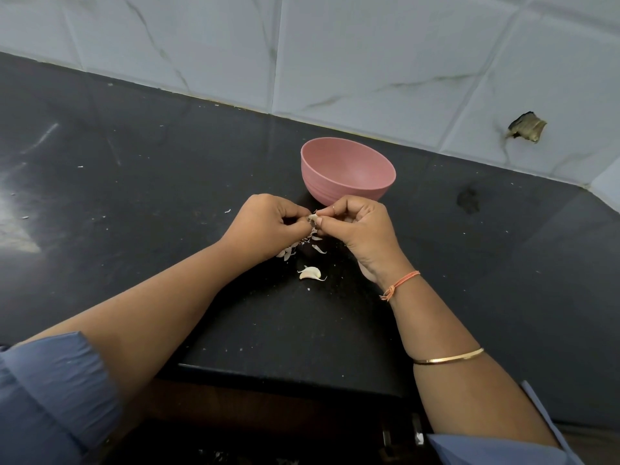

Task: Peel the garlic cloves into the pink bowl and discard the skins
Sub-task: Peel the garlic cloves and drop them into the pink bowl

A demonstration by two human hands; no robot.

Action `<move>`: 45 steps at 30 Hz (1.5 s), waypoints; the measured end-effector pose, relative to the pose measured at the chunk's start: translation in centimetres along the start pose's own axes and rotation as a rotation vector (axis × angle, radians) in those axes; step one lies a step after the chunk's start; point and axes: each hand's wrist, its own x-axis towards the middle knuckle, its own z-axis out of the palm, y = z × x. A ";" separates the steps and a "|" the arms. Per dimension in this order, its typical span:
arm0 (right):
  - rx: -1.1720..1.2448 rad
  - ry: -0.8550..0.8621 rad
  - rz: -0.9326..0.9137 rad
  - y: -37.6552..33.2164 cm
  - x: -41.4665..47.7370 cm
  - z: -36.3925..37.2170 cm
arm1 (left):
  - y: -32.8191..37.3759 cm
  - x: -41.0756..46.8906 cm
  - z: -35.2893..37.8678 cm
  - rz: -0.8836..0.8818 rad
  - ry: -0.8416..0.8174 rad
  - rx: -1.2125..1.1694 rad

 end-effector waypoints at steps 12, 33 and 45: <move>0.329 -0.039 0.178 -0.1 0.1 -0.2 | 0.3 0.0 -0.4 -0.087 -0.060 -0.200; 0.142 -0.016 0.117 0.2 0.3 0.0 | 0.4 0.2 -0.4 -0.088 0.013 -0.116; 0.318 -0.030 0.110 -0.2 0.1 -0.4 | -0.5 0.7 -0.5 -0.199 0.218 -0.169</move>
